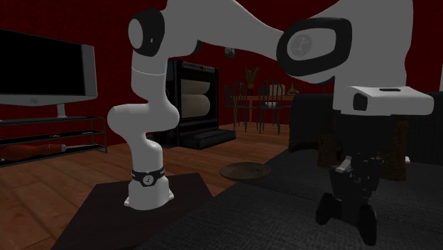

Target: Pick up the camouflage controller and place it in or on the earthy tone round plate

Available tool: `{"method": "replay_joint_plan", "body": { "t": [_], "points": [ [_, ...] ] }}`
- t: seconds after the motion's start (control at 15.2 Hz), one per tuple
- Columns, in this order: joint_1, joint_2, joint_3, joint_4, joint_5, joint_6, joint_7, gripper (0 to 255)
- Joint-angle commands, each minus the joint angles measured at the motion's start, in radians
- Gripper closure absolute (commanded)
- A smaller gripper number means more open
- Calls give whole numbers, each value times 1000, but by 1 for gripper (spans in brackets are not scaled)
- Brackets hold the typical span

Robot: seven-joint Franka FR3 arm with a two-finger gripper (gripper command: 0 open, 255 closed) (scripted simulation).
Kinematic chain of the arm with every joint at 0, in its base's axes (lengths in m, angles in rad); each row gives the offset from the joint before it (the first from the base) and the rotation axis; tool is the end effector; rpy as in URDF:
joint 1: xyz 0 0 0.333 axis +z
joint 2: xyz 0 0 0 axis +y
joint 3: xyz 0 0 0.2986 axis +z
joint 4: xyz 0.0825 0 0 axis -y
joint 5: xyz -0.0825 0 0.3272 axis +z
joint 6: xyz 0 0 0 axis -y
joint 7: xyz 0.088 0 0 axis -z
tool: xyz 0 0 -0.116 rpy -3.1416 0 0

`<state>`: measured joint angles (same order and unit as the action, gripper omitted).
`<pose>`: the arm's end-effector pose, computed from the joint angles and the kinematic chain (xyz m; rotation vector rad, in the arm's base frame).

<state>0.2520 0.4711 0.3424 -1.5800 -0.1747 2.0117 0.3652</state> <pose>0.5356 0.3134 0.3776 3.1045 0.4233 -0.0105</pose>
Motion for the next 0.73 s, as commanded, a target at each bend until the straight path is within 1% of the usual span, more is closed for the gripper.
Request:
{"method": "replay_joint_plan", "body": {
  "t": [0.0, 0.66],
  "points": [
    [-1, -11, 2, 12, 5, -23, -3, 255],
    [0, -43, 10, 101, 19, -141, -14, 255]
  ]
}}
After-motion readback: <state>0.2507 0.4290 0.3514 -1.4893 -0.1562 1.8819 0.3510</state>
